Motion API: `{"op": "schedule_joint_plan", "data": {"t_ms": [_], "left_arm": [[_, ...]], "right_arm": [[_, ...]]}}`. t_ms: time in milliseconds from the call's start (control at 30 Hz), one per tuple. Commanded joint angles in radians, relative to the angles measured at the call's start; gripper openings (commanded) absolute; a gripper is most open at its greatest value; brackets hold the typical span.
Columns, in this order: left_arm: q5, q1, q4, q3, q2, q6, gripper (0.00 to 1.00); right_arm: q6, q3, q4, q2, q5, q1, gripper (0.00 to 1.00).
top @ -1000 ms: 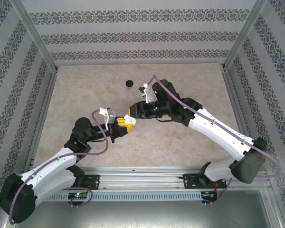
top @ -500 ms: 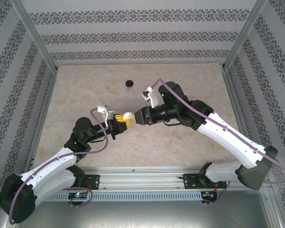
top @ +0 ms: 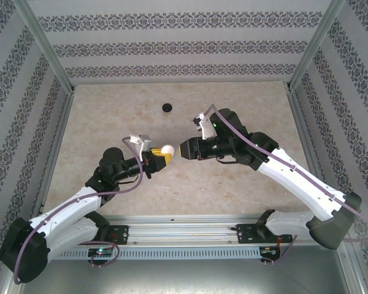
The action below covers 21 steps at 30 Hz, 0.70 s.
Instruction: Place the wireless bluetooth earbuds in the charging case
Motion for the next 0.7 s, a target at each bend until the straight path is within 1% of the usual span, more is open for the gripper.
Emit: {"op": "schedule_joint_plan", "data": {"t_ms": [0, 100, 167, 267, 500, 667], "left_arm": [[-0.026, 0.000, -0.121, 0.061, 0.025, -0.022, 0.04], [-0.083, 0.000, -0.215, 0.078, 0.067, -0.019, 0.04], [-0.110, 0.001, -0.238, 0.068, 0.102, -0.026, 0.04], [-0.143, 0.003, -0.264, 0.044, 0.157, -0.077, 0.03], [-0.123, 0.004, -0.327, 0.000, 0.273, -0.162, 0.04], [-0.124, 0.004, -0.317, -0.091, 0.315, -0.209, 0.05]], "right_arm": [[0.044, -0.054, 0.014, -0.037, 0.066, -0.041, 0.44], [0.076, -0.113, 0.024, -0.056, 0.063, -0.084, 0.44], [0.090, -0.155, 0.037, -0.066, 0.053, -0.106, 0.43], [0.101, -0.197, 0.044, -0.070, 0.050, -0.121, 0.44], [0.128, -0.262, 0.078, -0.036, 0.033, -0.124, 0.43], [0.142, -0.283, 0.110, 0.014, 0.005, -0.117, 0.43]]}}
